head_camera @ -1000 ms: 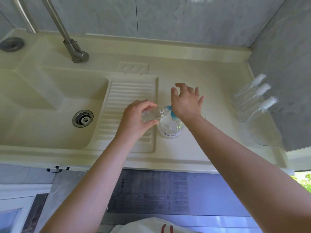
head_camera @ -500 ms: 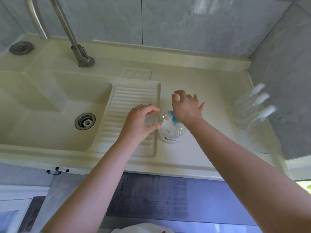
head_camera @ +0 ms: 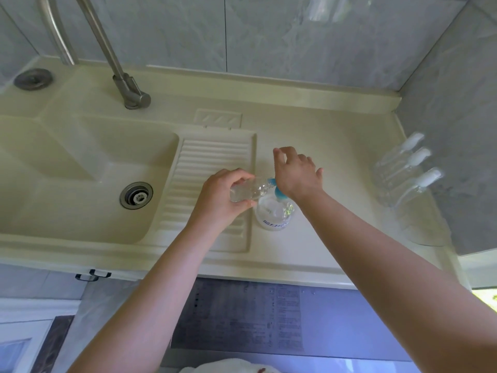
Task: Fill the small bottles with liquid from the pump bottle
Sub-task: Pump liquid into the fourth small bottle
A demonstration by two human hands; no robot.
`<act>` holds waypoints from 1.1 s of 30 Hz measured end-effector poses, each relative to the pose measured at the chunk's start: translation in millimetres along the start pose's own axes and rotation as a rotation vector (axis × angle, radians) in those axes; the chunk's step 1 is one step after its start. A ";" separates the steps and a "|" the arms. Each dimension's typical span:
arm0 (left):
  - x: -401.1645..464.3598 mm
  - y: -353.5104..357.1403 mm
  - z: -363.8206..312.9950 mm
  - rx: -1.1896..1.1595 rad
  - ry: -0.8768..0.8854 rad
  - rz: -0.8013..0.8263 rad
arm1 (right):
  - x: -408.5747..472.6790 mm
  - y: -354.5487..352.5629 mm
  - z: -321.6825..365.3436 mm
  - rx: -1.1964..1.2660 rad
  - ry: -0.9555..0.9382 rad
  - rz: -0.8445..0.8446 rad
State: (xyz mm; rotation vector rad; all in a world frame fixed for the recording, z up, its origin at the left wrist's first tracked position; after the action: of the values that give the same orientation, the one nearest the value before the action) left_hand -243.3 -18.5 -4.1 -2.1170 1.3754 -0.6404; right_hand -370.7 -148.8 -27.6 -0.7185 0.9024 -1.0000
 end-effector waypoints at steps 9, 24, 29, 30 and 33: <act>-1.4 -4.9 -3.8 -0.005 0.008 0.004 | -1.2 -24.0 -0.1 0.149 -0.016 -0.021; -1.2 -4.6 -7.3 0.011 0.009 0.002 | -12.5 -17.8 -8.6 0.067 -0.022 -0.078; -1.0 -5.8 -6.1 0.010 0.014 -0.005 | -13.8 -18.8 -2.9 0.036 -0.044 -0.045; -0.6 -5.5 -6.3 0.008 0.014 -0.007 | -13.7 -15.7 -4.3 0.025 -0.034 -0.027; -0.6 -1.6 -5.5 0.024 0.010 0.006 | -10.9 -4.0 -10.0 -0.024 0.005 0.024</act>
State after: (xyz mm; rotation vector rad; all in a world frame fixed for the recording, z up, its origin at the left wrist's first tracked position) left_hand -246.0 -18.4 1.0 -2.0936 1.3720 -0.6625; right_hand -383.9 -141.3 -25.6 -0.7242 0.9266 -0.9716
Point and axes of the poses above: each hand's wrist, its own x-axis towards the middle knuckle, its own y-axis out of the palm, z = x × y, the point moved 10 cm from there along x, towards the middle knuckle, and after that the axes turned 2 degrees about y, right-handed, at the moved point
